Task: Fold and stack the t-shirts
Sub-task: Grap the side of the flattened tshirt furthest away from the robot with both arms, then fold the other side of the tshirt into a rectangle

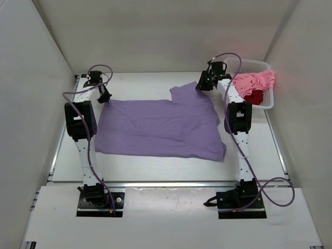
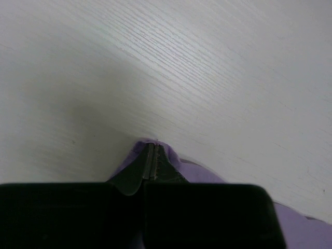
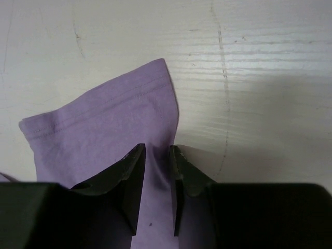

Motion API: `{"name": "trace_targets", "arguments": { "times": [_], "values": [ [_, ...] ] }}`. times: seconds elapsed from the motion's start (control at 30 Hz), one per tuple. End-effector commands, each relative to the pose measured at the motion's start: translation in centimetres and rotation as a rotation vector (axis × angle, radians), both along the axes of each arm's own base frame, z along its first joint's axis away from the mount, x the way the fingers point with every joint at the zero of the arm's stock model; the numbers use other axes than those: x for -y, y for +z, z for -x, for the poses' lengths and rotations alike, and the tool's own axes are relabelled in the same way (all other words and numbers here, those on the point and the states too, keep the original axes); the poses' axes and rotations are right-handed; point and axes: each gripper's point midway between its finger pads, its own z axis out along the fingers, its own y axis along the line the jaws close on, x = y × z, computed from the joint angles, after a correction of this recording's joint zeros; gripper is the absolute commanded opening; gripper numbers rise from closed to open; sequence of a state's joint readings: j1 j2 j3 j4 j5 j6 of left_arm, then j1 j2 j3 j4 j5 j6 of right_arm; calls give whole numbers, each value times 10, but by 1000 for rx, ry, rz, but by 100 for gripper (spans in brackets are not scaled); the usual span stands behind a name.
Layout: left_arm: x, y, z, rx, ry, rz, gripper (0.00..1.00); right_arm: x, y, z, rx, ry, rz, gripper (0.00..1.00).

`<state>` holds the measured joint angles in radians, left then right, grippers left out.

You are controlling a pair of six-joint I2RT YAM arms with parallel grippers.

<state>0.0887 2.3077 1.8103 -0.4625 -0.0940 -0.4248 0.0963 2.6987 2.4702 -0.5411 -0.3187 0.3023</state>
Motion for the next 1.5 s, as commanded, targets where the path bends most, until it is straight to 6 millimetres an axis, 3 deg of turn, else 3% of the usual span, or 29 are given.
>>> {"name": "trace_targets", "arguments": {
  "times": [0.0,0.13,0.33,0.4,0.43,0.5,0.57,0.6,0.63,0.67,0.7,0.73,0.77,0.83,0.9,0.93,0.97,1.0,1.1,1.17,1.27,1.3,1.37,1.4,1.47],
  "values": [
    [6,43,-8,95,-18,11,0,3,-9,10,-64,-15,-19,22],
    [4,41,-7,89,-9,10,0,2,-1,1,-28,-23,-32,0],
    [4,53,-7,117,-12,5,0,9,33,-8,41,-33,-45,0],
    [6,55,-2,119,-15,5,0,14,62,-7,72,-18,-59,1],
    [5,64,-2,139,-17,-6,0,12,62,-1,48,-8,-69,0],
    [9,62,10,143,-15,-2,0,11,86,13,42,24,-65,0],
    [11,77,20,191,-10,8,0,4,91,33,-8,57,-29,0],
    [12,69,27,179,-9,19,0,-3,96,39,-5,75,-3,0],
    [12,78,28,202,-4,32,0,-7,92,48,-40,83,19,0],
    [15,81,34,207,-9,39,0,-4,101,55,-49,81,39,0],
    [15,69,43,179,-9,45,0,-8,109,62,-48,88,55,0],
    [15,74,45,197,-6,58,0,-3,120,68,-44,80,84,0],
    [15,81,46,216,-6,60,0,0,115,74,-64,72,116,0],
    [15,82,50,214,-19,61,0,-3,126,97,-76,92,136,0],
    [15,88,51,226,-14,74,0,-7,129,103,-3,83,146,0],
    [13,90,52,235,-18,73,0,-5,124,125,-19,71,130,0],
    [12,92,53,240,-11,73,0,-9,146,128,45,70,82,0],
    [7,97,54,248,-3,67,0,-7,128,139,7,70,76,0],
    [8,94,64,240,4,89,0,3,113,164,-19,50,103,0],
    [7,91,70,241,13,124,0,5,117,178,-9,24,80,0],
    [6,88,84,234,16,128,0,10,105,206,-12,6,89,0],
    [0,96,86,258,36,121,0,9,110,207,17,-3,98,0],
    [2,85,101,232,51,153,0,13,108,225,24,-23,115,0],
    [3,94,102,259,47,157,0,14,106,229,23,-23,119,1],
    [0,89,114,244,54,136,0,15,103,252,24,-36,125,0]
  ]
}}
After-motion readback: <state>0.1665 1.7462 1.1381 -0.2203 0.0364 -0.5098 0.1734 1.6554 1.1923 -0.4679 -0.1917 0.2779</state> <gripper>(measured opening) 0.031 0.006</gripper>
